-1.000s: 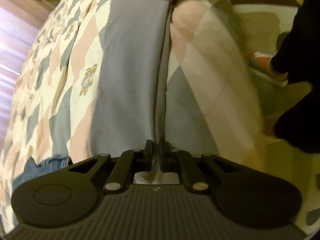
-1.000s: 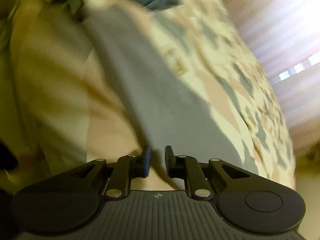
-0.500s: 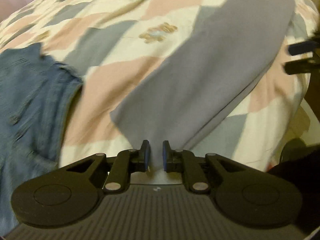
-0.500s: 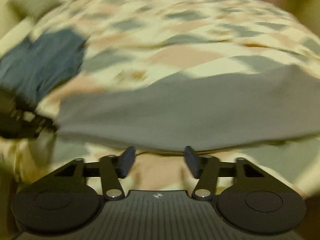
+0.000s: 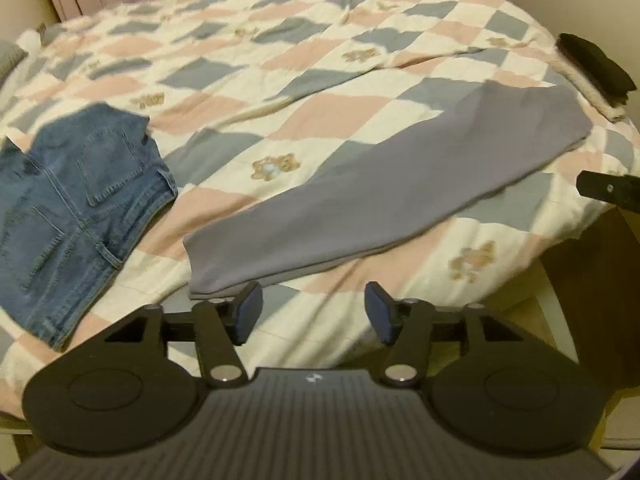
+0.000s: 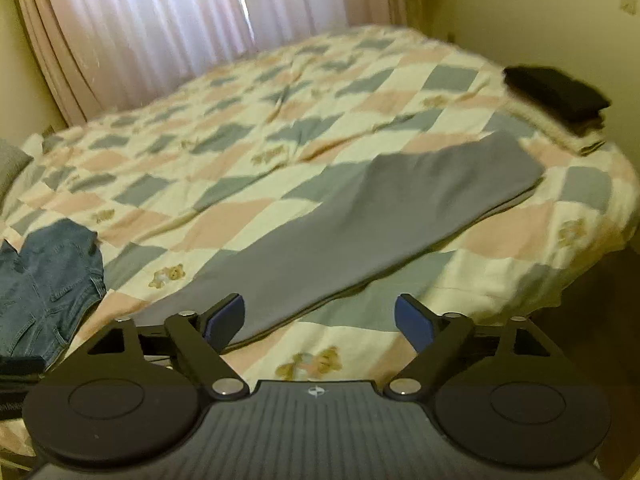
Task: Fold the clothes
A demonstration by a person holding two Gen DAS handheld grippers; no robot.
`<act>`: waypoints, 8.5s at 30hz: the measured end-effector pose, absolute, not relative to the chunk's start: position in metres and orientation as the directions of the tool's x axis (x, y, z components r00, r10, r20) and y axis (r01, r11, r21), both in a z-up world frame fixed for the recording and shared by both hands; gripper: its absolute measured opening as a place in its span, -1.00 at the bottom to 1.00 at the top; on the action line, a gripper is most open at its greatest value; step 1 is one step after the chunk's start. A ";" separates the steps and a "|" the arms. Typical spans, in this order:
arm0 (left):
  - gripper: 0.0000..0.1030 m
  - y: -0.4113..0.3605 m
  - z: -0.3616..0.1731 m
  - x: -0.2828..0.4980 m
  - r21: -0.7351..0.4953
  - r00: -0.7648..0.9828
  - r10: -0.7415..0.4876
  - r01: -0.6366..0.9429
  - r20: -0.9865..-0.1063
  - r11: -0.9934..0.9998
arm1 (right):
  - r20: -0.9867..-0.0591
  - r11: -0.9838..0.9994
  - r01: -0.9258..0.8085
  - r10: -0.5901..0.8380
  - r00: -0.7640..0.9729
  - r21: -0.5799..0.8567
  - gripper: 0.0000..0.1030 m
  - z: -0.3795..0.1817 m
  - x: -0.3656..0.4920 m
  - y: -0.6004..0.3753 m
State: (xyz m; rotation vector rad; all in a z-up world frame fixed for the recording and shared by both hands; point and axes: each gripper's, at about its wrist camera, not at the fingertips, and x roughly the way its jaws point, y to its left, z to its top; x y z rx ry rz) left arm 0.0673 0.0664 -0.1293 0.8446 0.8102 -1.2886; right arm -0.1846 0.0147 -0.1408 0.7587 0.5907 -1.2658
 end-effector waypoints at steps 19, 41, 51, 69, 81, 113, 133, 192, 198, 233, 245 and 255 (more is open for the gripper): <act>0.20 0.111 -0.079 0.026 0.094 0.109 -0.558 0.994 -0.823 0.055 | -0.702 0.136 0.987 -0.696 0.154 0.083 0.68 -0.100 -0.221 0.063; 0.17 0.080 -0.213 0.287 0.106 -0.053 -0.509 0.954 -0.859 -0.279 | -0.648 0.808 0.380 -0.589 0.483 -0.451 0.30 -0.335 0.170 0.101; 0.17 0.058 -0.242 0.328 0.006 -0.130 -0.455 0.958 -0.881 -0.286 | -0.646 0.769 0.292 -0.638 0.419 -0.569 0.11 -0.397 0.211 0.095; 0.18 -0.027 -0.222 0.247 -0.001 -0.221 -0.509 0.917 -0.832 -0.398 | -0.609 0.531 0.789 -0.526 0.593 0.310 -0.82 -0.294 0.025 -0.083; 0.18 -0.178 -0.249 -0.013 -0.073 -0.356 -0.476 0.854 -0.804 -0.515 | -0.554 0.291 0.868 -0.678 0.484 0.401 -0.82 -0.287 -0.298 -0.250; 0.18 -0.290 -0.297 -0.181 -0.020 -0.240 -0.364 0.856 -0.900 -0.516 | -0.633 -0.088 0.940 -0.760 0.151 0.331 -0.21 -0.354 -0.545 -0.355; -0.57 -0.343 -0.300 -0.186 0.095 -0.402 -0.390 0.586 -0.828 -0.805 | -0.628 0.003 0.978 -0.766 0.135 0.206 -0.29 -0.331 -0.456 -0.303; -0.72 -0.288 -0.266 -0.163 0.548 -0.580 -0.330 -0.249 -0.745 -0.799 | -0.735 0.349 0.891 -0.515 0.441 0.289 -0.70 -0.249 -0.320 -0.205; -0.67 -0.372 -0.236 -0.280 0.393 -0.601 -0.403 0.156 -0.690 -0.906 | -0.704 0.236 0.878 -0.528 0.475 0.416 -0.74 -0.257 -0.484 -0.298; -0.56 -0.401 -0.296 -0.309 -0.060 -0.286 -0.542 0.916 -0.790 -0.397 | -0.664 0.300 0.884 -0.584 0.467 0.357 -0.51 -0.306 -0.567 -0.422; -0.63 -0.473 -0.297 -0.326 -0.203 -0.443 -0.462 0.854 -0.769 -0.479 | -0.680 0.167 0.895 -0.597 0.425 0.413 -0.18 -0.322 -0.592 -0.429; -0.71 -0.541 -0.326 -0.425 -0.228 -0.523 -0.154 0.592 -0.838 -0.773 | -0.691 0.069 0.859 -0.564 0.453 0.507 -0.18 -0.343 -0.615 -0.384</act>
